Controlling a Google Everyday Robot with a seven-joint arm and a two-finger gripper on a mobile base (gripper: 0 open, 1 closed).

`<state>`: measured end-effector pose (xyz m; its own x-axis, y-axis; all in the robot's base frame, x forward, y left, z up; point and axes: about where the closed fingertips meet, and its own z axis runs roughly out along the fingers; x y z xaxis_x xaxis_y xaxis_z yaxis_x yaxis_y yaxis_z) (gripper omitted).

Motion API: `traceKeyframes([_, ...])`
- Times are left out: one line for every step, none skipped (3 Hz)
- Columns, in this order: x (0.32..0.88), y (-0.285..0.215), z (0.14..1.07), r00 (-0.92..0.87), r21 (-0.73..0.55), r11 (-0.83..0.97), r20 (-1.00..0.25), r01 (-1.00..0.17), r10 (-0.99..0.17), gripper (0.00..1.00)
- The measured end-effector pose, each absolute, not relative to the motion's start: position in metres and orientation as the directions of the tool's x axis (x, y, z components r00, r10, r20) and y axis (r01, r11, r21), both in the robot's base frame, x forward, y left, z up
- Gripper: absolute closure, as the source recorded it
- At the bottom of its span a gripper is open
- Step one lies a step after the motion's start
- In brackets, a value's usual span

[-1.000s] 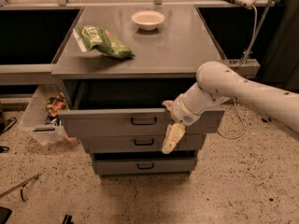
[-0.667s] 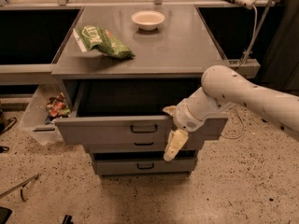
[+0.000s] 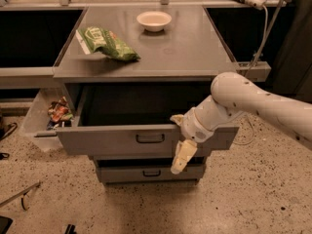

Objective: Open top drawer

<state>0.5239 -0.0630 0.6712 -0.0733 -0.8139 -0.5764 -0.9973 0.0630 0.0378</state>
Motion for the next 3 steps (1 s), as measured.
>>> traceKeyframes([0.495, -0.065, 0.675, -0.103, 0.066, 0.079, -0.584, -0.995, -0.805, 0.0])
traceKeyframes([0.494, -0.064, 0.673, -0.105, 0.074, 0.077, -0.583, -0.994, -0.806, 0.0])
traceKeyframes([0.482, -0.063, 0.67, -0.116, 0.092, 0.077, -0.583, -0.993, -0.804, 0.0])
